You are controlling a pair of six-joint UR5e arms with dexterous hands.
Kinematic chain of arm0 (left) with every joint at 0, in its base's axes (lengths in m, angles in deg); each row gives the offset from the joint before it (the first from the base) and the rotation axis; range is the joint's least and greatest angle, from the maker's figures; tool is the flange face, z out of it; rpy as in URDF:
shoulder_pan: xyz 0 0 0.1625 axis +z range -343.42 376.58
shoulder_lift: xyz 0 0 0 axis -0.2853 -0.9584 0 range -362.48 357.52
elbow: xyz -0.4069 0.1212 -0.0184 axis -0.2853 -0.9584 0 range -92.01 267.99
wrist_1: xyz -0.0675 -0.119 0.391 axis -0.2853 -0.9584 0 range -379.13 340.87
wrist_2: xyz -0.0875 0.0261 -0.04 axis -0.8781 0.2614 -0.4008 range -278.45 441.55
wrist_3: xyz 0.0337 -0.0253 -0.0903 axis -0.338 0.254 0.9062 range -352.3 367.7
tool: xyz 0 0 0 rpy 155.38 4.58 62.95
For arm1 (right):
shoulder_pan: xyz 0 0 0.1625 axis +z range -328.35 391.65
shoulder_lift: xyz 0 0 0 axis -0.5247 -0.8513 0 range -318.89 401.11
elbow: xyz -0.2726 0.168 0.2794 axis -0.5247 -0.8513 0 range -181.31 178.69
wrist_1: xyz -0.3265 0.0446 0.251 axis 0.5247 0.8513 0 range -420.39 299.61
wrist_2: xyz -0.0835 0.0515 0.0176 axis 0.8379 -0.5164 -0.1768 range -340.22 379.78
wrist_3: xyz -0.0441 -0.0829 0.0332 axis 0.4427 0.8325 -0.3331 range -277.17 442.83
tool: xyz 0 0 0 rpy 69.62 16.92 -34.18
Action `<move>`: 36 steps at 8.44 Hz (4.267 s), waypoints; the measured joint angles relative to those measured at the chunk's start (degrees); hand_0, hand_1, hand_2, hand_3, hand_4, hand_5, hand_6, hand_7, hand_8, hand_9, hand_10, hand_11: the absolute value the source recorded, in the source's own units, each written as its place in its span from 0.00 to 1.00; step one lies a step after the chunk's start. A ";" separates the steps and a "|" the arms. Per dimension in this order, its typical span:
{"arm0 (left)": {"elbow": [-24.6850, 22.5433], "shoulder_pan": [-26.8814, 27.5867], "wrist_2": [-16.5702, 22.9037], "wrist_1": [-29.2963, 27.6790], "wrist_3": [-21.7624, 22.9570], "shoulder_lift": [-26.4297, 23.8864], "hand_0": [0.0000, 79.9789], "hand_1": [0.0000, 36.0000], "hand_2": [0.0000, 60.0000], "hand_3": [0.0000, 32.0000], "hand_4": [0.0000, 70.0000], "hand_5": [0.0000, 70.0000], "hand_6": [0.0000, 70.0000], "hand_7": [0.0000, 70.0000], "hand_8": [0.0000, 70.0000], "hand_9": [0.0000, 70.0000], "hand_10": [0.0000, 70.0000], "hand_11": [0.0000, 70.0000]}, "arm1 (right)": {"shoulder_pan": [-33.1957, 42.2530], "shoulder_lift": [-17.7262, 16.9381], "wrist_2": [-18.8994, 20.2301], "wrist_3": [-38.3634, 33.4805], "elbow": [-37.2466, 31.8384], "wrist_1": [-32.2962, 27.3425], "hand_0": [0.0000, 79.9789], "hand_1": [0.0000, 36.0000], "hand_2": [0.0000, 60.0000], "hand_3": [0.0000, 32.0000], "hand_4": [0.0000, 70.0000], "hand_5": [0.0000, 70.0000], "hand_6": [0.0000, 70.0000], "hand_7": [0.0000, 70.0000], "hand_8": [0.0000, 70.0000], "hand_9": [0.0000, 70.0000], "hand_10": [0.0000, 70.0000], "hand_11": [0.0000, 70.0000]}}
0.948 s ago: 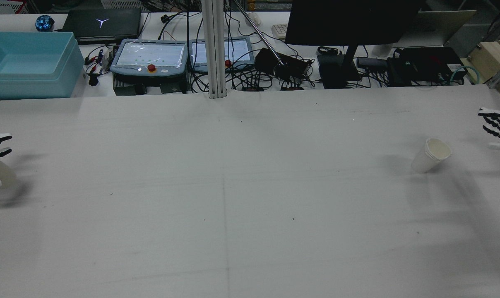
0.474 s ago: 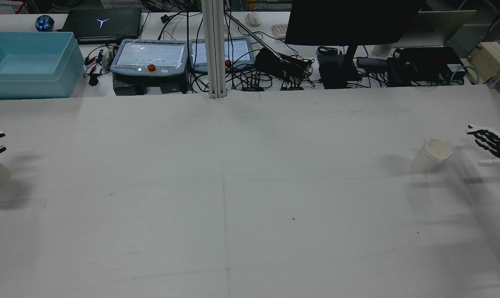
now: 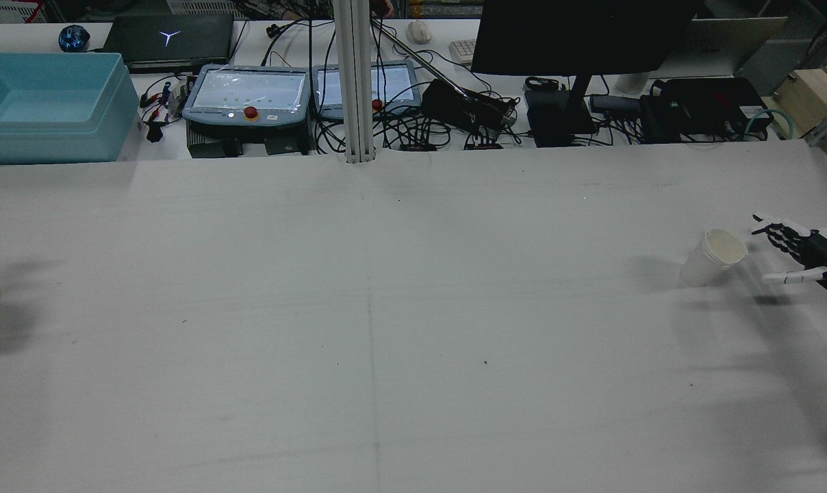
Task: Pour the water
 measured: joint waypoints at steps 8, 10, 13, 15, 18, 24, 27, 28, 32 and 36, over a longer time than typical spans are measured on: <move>0.15 0.02 -1.12 -2.45 0.25 3.00 0.80 1.00 1.00 0.00 0.47 1.00 0.15 0.30 0.06 0.05 0.11 0.20 | -11.44 4.30 -10.10 0.56 7.19 9.85 0.74 0.84 0.75 0.00 0.21 1.00 0.42 0.73 0.32 0.48 0.22 0.36; 0.10 0.01 -1.13 -3.48 0.23 4.11 0.80 1.00 1.00 0.00 0.46 1.00 0.14 0.30 0.06 0.05 0.11 0.20 | -12.53 5.13 -10.60 0.57 12.11 16.36 1.00 1.00 1.00 0.00 0.23 1.00 0.66 0.94 0.62 0.82 0.60 0.89; -1.43 0.07 -0.95 -3.27 0.23 4.70 1.00 1.00 1.00 0.00 0.50 1.00 0.18 0.33 0.07 0.05 0.11 0.21 | -12.53 5.11 -10.57 0.21 21.74 24.40 1.00 1.00 1.00 0.00 0.24 1.00 0.63 0.85 0.56 0.73 0.54 0.81; -11.98 0.83 -0.39 7.53 -0.10 3.67 1.00 1.00 1.00 0.00 0.49 1.00 0.20 0.35 0.07 0.05 0.11 0.21 | -7.96 5.04 -10.28 -1.55 35.57 35.15 1.00 1.00 1.00 0.00 0.33 1.00 0.68 0.88 0.57 0.74 0.53 0.80; -21.86 7.01 0.38 31.67 4.17 -10.15 1.00 1.00 1.00 0.00 0.46 1.00 0.19 0.33 0.07 0.05 0.09 0.20 | 4.12 13.30 -7.42 -7.19 45.76 47.61 1.00 1.00 1.00 0.00 0.44 1.00 0.78 1.00 0.60 0.79 0.54 0.81; -19.40 20.41 2.32 63.47 5.56 -38.83 1.00 1.00 1.00 0.00 0.46 1.00 0.21 0.33 0.08 0.05 0.10 0.20 | 2.13 39.91 -7.60 5.29 51.43 65.05 1.00 1.00 1.00 0.00 0.65 1.00 0.92 1.00 0.64 0.87 0.54 0.82; -17.63 20.79 2.38 64.79 5.74 -42.98 1.00 1.00 1.00 0.00 0.47 1.00 0.21 0.34 0.08 0.06 0.10 0.20 | -14.89 49.31 -13.89 25.32 49.12 67.14 1.00 1.00 1.00 0.00 0.57 1.00 0.83 1.00 0.59 0.81 0.50 0.77; -17.62 20.73 2.38 65.32 5.80 -43.90 1.00 1.00 1.00 0.00 0.47 1.00 0.21 0.34 0.08 0.06 0.10 0.20 | -20.85 50.02 -16.54 31.11 48.72 67.21 1.00 1.00 1.00 0.00 0.56 1.00 0.82 1.00 0.59 0.80 0.50 0.77; -18.14 20.53 2.38 66.93 5.93 -46.02 1.00 1.00 1.00 0.00 0.45 1.00 0.20 0.33 0.08 0.06 0.10 0.20 | -30.40 51.50 -20.28 43.38 42.94 67.21 1.00 1.00 1.00 0.00 0.54 1.00 0.77 1.00 0.56 0.76 0.48 0.73; -18.64 20.52 2.09 67.60 5.85 -47.89 0.99 1.00 1.00 0.00 0.44 1.00 0.17 0.30 0.07 0.05 0.11 0.21 | -31.28 51.57 -21.72 45.29 40.41 67.07 1.00 1.00 1.00 0.00 0.52 1.00 0.75 1.00 0.55 0.75 0.48 0.74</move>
